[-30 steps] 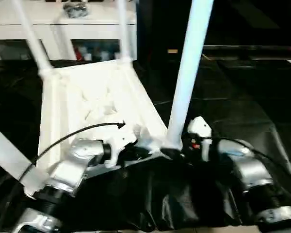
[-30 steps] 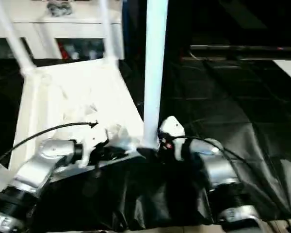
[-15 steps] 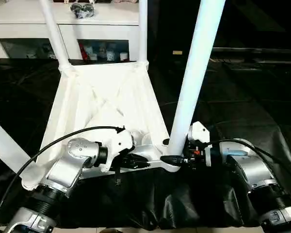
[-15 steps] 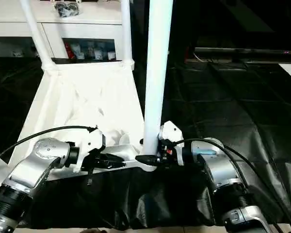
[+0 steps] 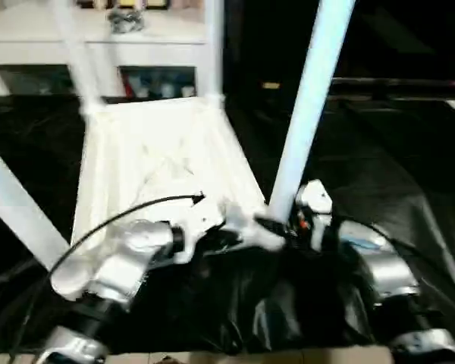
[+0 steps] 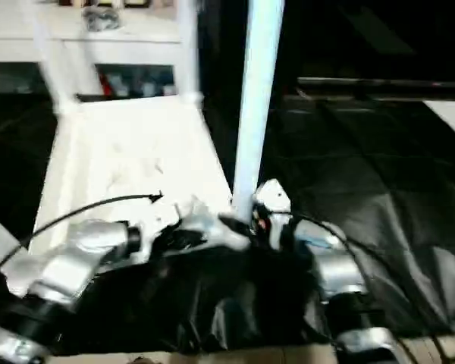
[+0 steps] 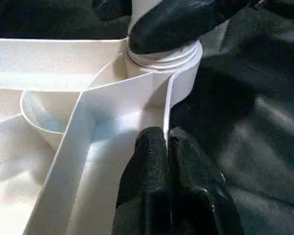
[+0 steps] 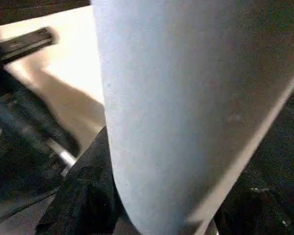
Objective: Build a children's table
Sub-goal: Rotate leg to tighten
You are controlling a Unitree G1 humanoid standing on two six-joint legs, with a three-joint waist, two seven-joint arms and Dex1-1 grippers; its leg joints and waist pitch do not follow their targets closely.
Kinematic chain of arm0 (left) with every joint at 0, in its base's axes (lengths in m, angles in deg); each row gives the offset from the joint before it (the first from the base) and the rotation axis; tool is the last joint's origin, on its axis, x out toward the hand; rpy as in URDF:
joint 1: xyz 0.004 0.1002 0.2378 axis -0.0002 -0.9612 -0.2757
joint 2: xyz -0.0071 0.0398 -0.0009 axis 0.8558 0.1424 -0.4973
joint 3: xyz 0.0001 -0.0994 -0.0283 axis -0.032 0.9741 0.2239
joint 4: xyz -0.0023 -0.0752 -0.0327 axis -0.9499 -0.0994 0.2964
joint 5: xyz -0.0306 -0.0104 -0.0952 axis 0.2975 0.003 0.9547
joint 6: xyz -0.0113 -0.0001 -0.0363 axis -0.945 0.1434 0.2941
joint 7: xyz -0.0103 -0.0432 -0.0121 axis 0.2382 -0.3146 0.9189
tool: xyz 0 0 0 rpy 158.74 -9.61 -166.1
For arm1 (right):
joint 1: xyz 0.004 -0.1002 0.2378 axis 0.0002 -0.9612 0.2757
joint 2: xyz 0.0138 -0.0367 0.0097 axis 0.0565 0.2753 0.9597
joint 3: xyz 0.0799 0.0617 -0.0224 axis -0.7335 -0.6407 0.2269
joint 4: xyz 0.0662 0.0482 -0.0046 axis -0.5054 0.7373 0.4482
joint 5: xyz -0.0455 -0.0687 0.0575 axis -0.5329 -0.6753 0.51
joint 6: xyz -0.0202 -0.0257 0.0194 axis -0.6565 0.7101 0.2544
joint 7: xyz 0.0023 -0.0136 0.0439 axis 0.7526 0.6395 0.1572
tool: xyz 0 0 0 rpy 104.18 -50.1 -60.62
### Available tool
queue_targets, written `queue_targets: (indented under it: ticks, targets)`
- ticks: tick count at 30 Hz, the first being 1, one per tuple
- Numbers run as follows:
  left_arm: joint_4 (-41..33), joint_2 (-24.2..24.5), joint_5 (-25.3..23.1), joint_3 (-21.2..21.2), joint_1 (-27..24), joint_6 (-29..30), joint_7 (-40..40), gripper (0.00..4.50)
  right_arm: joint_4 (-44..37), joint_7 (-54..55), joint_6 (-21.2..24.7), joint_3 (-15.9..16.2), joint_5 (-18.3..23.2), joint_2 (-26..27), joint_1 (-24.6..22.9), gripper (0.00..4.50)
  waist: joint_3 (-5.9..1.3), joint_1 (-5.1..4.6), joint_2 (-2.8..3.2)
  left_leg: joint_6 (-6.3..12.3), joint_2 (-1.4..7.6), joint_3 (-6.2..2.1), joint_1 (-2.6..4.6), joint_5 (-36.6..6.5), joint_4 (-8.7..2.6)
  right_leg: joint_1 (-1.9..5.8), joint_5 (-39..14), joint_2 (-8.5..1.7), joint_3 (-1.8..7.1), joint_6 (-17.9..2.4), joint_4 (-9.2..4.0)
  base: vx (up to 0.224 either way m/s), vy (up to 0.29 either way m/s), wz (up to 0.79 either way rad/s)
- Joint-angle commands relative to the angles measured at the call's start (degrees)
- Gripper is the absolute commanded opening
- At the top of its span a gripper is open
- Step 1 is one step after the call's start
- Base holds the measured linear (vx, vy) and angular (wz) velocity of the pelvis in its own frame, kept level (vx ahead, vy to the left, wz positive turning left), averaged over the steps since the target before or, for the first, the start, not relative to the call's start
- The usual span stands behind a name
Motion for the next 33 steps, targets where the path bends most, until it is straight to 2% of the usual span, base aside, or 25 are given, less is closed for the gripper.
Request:
queue_targets:
  ticks: [1, 4, 5, 6, 7, 8, 9, 10, 11, 12, 14, 15, 16, 19, 20, 22, 23, 25, 26, 28, 29, 30, 33]
  targets:
    - [-1.89, -5.58, -0.51, 0.27, 2.43, 0.73, -9.31, 0.0, 2.22, 2.93, 1.29, 6.78, -2.28, 7.49, 0.08, 1.98, -3.0, -0.48, -0.46, -2.0, 1.93, -1.95, 1.76, -26.44, -4.75, 0.54, -35.84, -2.92, 1.26, -5.78, -6.1, 0.0, 0.0, 0.0]
    - [-2.12, -8.15, -1.52, -0.75, 2.38, 1.38, -11.64, 0.0, 4.6, 10.5, 2.41, 5.96, -3.85, 11.26, 1.5, 1.98, -3.03, -1.82, -0.06, -2.61, 1.74, -2.59, 1.59, -28.61, -4.98, 0.88, -37.8, -2.94, 0.47, -4.68, -6.59, 0.0, 0.0, 0.0]
    - [-2.33, -8.72, -1.52, -1.01, 2.28, 1.45, -11.77, 0.0, 5.01, 11.62, 2.88, 5.94, -4.04, 12.18, 1.9, 1.98, -3.09, -2.04, 0.07, -2.61, 1.77, -2.71, 1.47, -29.02, -5.08, 1.06, -37.1, -2.88, 0.31, -4.76, -6.52, 0.0, 0.0, 0.0]
    - [-2.5, -9.2, -1.49, -1.2, 2.21, 1.46, -11.83, 0.0, 4.97, 11.39, 3.04, 6.1, -3.77, 12.97, 2.11, 1.98, -3.18, -2.43, 0.16, -2.62, 1.85, -2.99, 0.94, -29.69, -5.45, 1.64, -34.99, -2.78, -0.04, -4.94, -6.32, 0.0, 0.0, 0.0]
    - [-2.65, -9.34, -1.27, -1.32, 2.15, 1.3, -11.36, 0.0, 4.66, 10.61, 2.86, 6.25, -3.57, 13.45, 2.18, 1.98, -3.19, -2.45, 0.4, -2.63, 1.92, -3.13, 1.13, -31.04, -5.59, 1.58, -33.61, -2.8, -0.25, -5.15, -6.47, 0.0, 0.0, 0.0]
    - [-2.84, -9.15, -0.98, -1.45, 2.06, 0.99, -10.54, 0.0, 4.29, 9.88, 2.56, 6.13, -3.13, 13.7, 2.2, 1.98, -3.17, -2.54, 0.43, -2.61, 1.93, -3.15, 1.31, -31.74, -5.57, 1.42, -32.9, -2.82, -0.25, -5.43, -6.58, 0.0, 0.0, 0.0]
    - [-3.01, -8.63, -0.72, -1.49, 1.95, 0.6, -9.59, 0.0, 3.58, 8.38, 2.8, 5.87, -2.08, 13.61, 2.08, 2.33, -3.17, -2.55, 0.27, -2.43, 1.86, -3.05, 1.67, -32.44, -5.41, 1.08, -32.01, -2.84, -0.16, -6.11, -6.75, 0.0, 0.0, 0.0]
    - [-2.94, -8.04, -0.52, -1.48, 1.9, 0.08, -8.79, 0.0, 3.08, 7.15, 3.14, 5.53, -1.17, 13.27, 2.0, 2.33, -3.15, -2.52, 0.43, -2.25, 1.77, -2.86, 1.96, -32.63, -5.24, 0.83, -31.52, -2.82, 0.0, -6.66, -6.88, 0.0, 0.0, 0.0]
    - [-2.78, -7.42, -0.36, -1.44, 1.88, -0.22, -8.02, 0.0, 2.65, 6.03, 3.44, 5.29, -0.56, 12.62, 1.92, 2.33, -3.16, -2.56, 0.43, -2.05, 1.74, -2.85, 1.88, -32.23, -5.22, 0.91, -31.16, -2.86, 0.07, -6.91, -6.8, 0.0, 0.0, 0.0]
    - [-2.64, -6.75, -0.41, -1.36, 1.8, -0.63, -7.25, 0.0, 2.18, 4.66, 3.58, 5.09, -0.29, 11.73, 1.79, 2.56, -3.22, -2.51, 0.44, -1.79, 1.79, -2.84, 1.68, -31.39, -5.32, 1.1, -30.19, -2.87, 0.17, -7.29, -6.62, 0.0, 0.0, 0.0]
    - [-2.61, -5.59, -0.18, -0.97, 1.58, -1.12, -5.81, 0.0, 1.25, 2.66, 3.68, 4.73, -0.04, 9.68, 1.53, 2.72, -3.36, -2.57, 0.3, -1.49, 1.86, -2.7, 1.51, -30.18, -5.34, 1.27, -27.96, -2.8, 0.34, -8.06, -6.3, 0.0, 0.0, 0.0]
    - [-2.82, -4.18, 0.12, -0.8, 1.33, -1.47, -4.19, 0.0, 0.12, -0.04, 3.97, 4.4, 0.75, 7.27, 1.19, 2.83, -3.41, -2.44, 0.34, -1.19, 1.93, -2.54, 1.52, -29.11, -5.34, 1.29, -26.32, -2.84, 0.54, -8.8, -6.12, 0.0, 0.0, 0.0]
    - [-2.84, -3.82, 0.19, -0.76, 1.28, -1.64, -3.79, 0.0, -0.16, -0.82, 4.12, 4.36, 0.93, 6.63, 1.1, 2.92, -3.47, -2.28, 0.12, -0.74, 1.96, -2.33, 1.52, -28.05, -5.23, 1.34, -25.16, -2.8, 0.66, -9.39, -5.91, 0.0, 0.0, 0.0]
    - [-2.82, -1.81, 0.59, -0.38, 1.09, -2.27, -1.62, 0.0, -1.07, -4.99, 4.2, 4.33, 1.47, 3.16, 0.85, 3.18, -3.55, -1.83, -0.03, 0.03, 2.04, -2.1, 1.36, -25.42, -5.09, 1.48, -23.61, -2.9, 0.93, -10.13, -5.53, 0.0, 0.0, 0.0]
    - [-2.94, -0.55, 0.89, -0.08, 0.97, -2.58, -0.05, 0.0, -1.31, -7.68, 4.34, 4.44, 1.7, 0.82, 0.82, 3.18, -3.58, -1.58, -0.34, 0.42, 2.0, -2.02, 1.15, -24.11, -5.0, 1.66, -23.27, -2.88, 0.93, -10.29, -5.28, 0.0, 0.0, 0.0]
    - [-3.02, 0.05, 1.07, 0.08, 0.92, -2.65, 0.72, 0.0, -1.35, -8.96, 4.46, 4.52, 1.81, -0.21, 0.85, 3.47, -3.63, -1.0, -0.21, 0.9, 2.16, -1.65, 1.51, -22.14, -4.8, 1.38, -21.63, -2.88, 1.16, -11.1, -5.19, 0.0, 0.0, 0.0]
    - [-3.14, 0.83, 1.42, 0.28, 0.89, -3.0, 1.83, 0.0, -1.21, -10.4, 4.59, 4.63, 1.81, -1.38, 1.0, 3.47, -3.63, -1.01, -0.39, 0.99, 2.14, -1.57, 1.46, -21.65, -4.79, 1.42, -21.13, -2.82, 1.17, -11.31, -5.16, 0.0, 0.0, 0.0]
    - [-3.35, 2.13, 2.21, 0.63, 0.84, -3.31, 3.93, 0.0, -0.65, -12.38, 3.97, 5.02, 0.88, -3.11, 1.34, 3.65, -3.73, -0.83, -0.33, 1.2, 2.22, -1.56, 1.22, -19.71, -4.79, 1.78, -19.52, -2.83, 1.12, -11.95, -4.74, 0.0, 0.0, 0.0]
    - [-3.29, 2.91, 2.5, 0.72, 0.86, -3.73, 5.02, 0.0, -0.19, -13.87, 3.53, 5.44, 0.11, -4.1, 1.52, 3.87, -3.74, -0.79, -0.3, 1.22, 2.21, -1.55, 1.2, -19.33, -4.77, 1.84, -19.08, -2.81, 1.12, -12.1, -4.68, 0.0, 0.0, 0.0]
    - [-3.21, 3.35, 2.65, 0.74, 0.88, -4.01, 5.64, 0.0, 0.07, -14.81, 3.27, 5.7, -0.41, -4.65, 1.61, 3.87, -3.76, -0.68, -0.25, 1.23, 2.28, -1.54, 1.26, -18.89, -4.75, 1.83, -18.16, -2.74, 1.12, -12.51, -4.5, 0.0, 0.0, 0.0]
    - [-3.21, 4.97, 3.32, 0.32, 0.92, -4.51, 7.98, 0.0, 0.57, -17.3, 2.28, 6.27, -0.57, -6.06, 2.11, 3.87, -3.78, -0.57, 0.03, 1.1, 2.31, -1.57, 1.28, -18.71, -4.78, 1.86, -17.56, -2.76, 1.16, -12.9, -4.32, 0.0, 0.0, 0.0]
    - [-3.21, 5.45, 3.58, 0.15, 0.95, -4.66, 8.59, 0.0, 0.76, -17.84, 2.02, 6.38, -0.35, -6.4, 2.35, 3.7, -3.89, -0.53, -0.03, 1.08, 2.3, -1.61, 1.17, -18.59, -4.78, 2.04, -16.9, -2.69, 1.05, -13.13, -4.19, 0.0, 0.0, 0.0]
    - [-3.03, 6.01, 4.05, 0.12, 1.19, -4.59, 9.29, 0.0, 1.78, -18.95, 1.61, 6.27, 0.03, -6.69, 3.29, 3.56, -3.87, -0.39, 0.01, 1.16, 2.36, -1.48, 1.28, -18.28, -4.76, 2.0, -15.57, -2.65, 1.12, -13.75, -4.06, 0.0, 0.0, 0.0]
